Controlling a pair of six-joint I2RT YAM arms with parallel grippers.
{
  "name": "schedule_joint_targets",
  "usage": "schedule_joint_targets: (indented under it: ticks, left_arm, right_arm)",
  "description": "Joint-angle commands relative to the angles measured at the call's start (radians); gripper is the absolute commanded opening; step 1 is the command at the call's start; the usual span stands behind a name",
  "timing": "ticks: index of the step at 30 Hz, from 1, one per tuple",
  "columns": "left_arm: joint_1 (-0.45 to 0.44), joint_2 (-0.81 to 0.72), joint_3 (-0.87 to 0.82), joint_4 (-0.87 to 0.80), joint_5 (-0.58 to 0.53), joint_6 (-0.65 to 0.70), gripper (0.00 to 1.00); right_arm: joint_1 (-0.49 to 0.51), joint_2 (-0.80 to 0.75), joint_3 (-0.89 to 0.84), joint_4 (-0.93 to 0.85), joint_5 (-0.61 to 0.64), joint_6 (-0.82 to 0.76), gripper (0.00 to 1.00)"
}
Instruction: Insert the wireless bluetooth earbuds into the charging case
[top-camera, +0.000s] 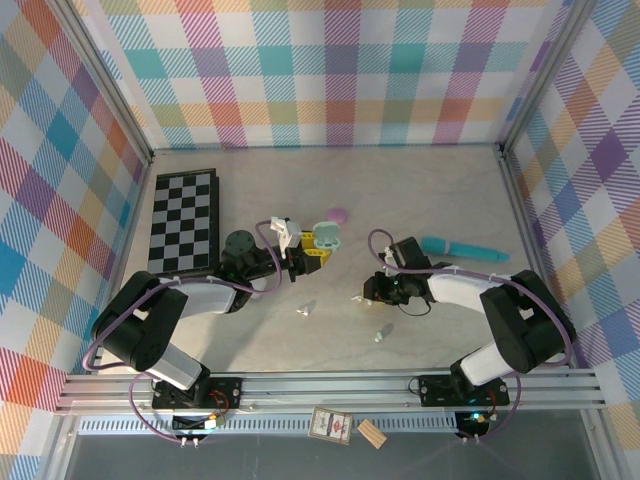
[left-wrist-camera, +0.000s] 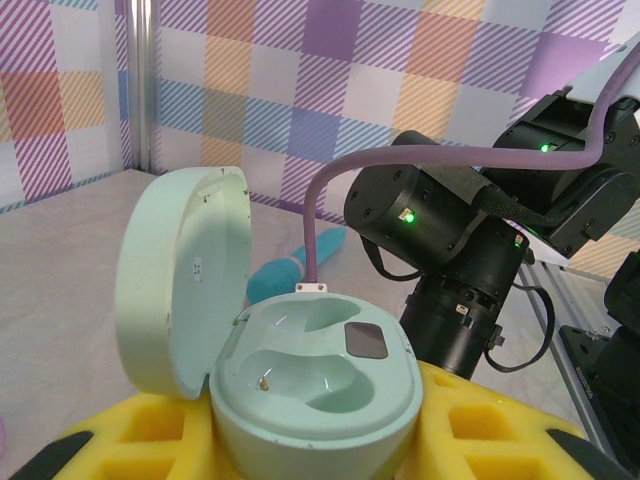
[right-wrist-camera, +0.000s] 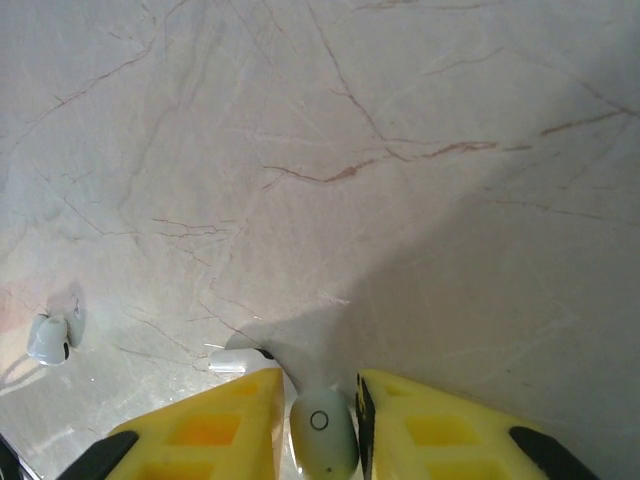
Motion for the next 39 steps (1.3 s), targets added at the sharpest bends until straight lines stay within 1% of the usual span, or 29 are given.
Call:
schedule_joint_targets:
  ticks: [1, 10, 21, 26, 31, 34, 39]
  left_arm:
    - [-0.009, -0.023, 0.016, 0.014, 0.007, 0.014, 0.29]
    - [-0.008, -0.034, 0.011, 0.004, 0.003, 0.018, 0.29]
    - [-0.009, -0.036, 0.01, 0.003, 0.002, 0.017, 0.29]
    - [-0.009, -0.04, 0.009, 0.002, 0.001, 0.018, 0.29]
    - [-0.009, -0.036, 0.011, 0.002, -0.002, 0.017, 0.29]
    - [-0.009, -0.034, 0.009, 0.002, -0.005, 0.02, 0.29]
    - [-0.009, -0.029, 0.009, 0.001, -0.014, 0.024, 0.29]
  right_arm:
    - [0.012, -0.001, -0.025, -0.024, -0.045, -0.002, 0.28]
    - [0.016, -0.008, -0.042, -0.021, -0.066, -0.013, 0.29]
    - [0.021, 0.0, -0.036, -0.052, -0.049, -0.039, 0.28]
    - [0.022, 0.001, -0.033, -0.062, -0.045, -0.044, 0.23]
    - [0.024, -0.021, -0.028, -0.08, -0.016, -0.041, 0.19]
    - [0.025, -0.054, -0.016, -0.109, 0.033, -0.033, 0.18]
    - [0.03, -0.146, 0.013, -0.193, 0.226, 0.024, 0.19]
